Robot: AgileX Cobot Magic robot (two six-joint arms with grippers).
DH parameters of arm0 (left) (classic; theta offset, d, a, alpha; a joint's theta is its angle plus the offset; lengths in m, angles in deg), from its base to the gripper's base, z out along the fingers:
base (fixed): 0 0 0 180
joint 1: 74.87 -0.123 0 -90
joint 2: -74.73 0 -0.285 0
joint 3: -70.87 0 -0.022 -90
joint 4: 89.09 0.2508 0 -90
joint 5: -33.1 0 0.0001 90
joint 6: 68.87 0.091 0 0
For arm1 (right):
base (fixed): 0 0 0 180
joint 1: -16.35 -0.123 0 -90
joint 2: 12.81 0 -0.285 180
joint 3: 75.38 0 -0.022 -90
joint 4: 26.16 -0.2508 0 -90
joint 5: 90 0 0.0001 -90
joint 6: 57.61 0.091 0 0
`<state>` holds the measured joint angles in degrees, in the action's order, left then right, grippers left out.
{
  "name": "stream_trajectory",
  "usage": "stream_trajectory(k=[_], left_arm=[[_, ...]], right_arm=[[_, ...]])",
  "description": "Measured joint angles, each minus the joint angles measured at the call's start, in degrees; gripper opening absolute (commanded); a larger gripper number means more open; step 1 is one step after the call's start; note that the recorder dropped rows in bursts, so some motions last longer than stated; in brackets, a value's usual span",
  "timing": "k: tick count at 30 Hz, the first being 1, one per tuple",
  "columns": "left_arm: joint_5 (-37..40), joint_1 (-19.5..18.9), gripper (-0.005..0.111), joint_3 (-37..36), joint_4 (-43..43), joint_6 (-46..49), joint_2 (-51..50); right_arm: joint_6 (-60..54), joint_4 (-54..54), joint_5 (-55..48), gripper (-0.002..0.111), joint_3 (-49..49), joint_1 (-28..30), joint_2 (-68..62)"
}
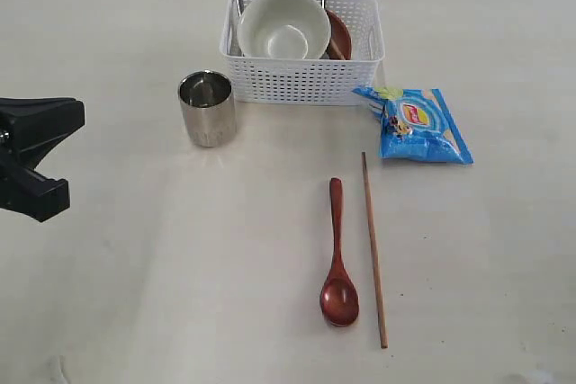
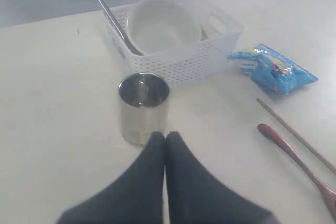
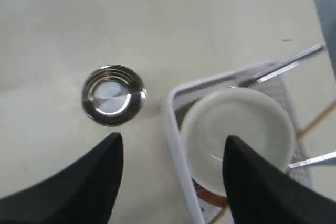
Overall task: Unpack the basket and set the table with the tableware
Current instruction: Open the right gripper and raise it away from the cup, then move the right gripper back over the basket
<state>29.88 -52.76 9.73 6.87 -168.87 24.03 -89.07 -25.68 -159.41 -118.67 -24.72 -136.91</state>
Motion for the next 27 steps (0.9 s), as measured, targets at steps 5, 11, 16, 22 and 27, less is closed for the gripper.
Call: stream_trajectory(k=[5, 11, 16, 22, 27], left_arm=[[0.0, 0.0, 0.0, 0.0, 0.0, 0.0, 0.0], [0.0, 0.0, 0.0, 0.0, 0.0, 0.0, 0.0], [0.0, 0.0, 0.0, 0.0, 0.0, 0.0, 0.0], [0.0, 0.0, 0.0, 0.0, 0.0, 0.0, 0.0], [1.0, 0.0, 0.0, 0.0, 0.0, 0.0, 0.0]], right_arm=[[1.4, -3.3, 0.0, 0.054, 2.3, 8.1, 4.1], [1.0, -5.8, -0.3, 0.054, 9.6, 17.9, 6.0], [-0.6, -10.3, 2.6, 0.054, 15.2, 25.4, 6.0], [-4.1, -22.3, 15.3, 0.054, 20.3, 32.8, 6.0], [-14.1, -36.2, 19.4, 0.054, 21.3, 35.8, 3.7]])
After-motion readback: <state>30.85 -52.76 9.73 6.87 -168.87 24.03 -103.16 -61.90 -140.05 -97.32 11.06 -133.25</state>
